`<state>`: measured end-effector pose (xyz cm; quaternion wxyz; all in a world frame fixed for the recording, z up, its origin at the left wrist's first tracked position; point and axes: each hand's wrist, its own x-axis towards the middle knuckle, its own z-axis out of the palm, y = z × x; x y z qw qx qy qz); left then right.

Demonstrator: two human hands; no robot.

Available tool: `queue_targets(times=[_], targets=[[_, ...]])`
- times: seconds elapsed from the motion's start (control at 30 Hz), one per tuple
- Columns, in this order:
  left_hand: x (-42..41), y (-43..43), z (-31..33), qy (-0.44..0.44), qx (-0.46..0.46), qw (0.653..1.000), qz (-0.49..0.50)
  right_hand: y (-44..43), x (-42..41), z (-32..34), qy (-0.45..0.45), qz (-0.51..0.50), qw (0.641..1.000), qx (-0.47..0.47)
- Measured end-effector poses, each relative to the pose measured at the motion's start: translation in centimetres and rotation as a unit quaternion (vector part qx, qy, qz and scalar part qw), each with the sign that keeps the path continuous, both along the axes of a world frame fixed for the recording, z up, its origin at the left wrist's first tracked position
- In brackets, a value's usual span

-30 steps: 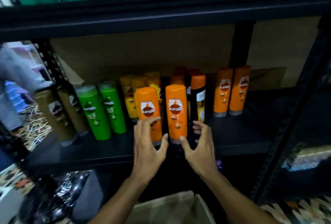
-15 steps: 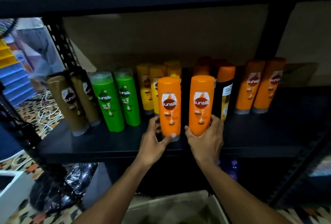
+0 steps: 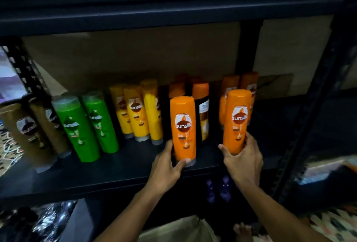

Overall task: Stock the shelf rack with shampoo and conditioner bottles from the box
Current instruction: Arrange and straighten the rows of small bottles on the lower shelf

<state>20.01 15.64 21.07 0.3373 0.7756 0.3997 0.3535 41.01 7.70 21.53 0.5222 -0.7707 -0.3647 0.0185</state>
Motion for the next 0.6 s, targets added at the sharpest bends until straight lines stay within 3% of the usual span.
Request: queue_targets(times=[0.27, 0.6], targets=[[10.1, 0.2, -0.9, -0.001, 0.012, 0.999, -0.035, 1.8, 8.7, -0.1, 0.021, -0.029, 0.999, -0.015], [17.4, 2.9, -1.5, -0.01, 0.019, 1.0, 0.005, 5.5, 13.1, -1.1, 0.051, -0.016, 0.998, -0.041]])
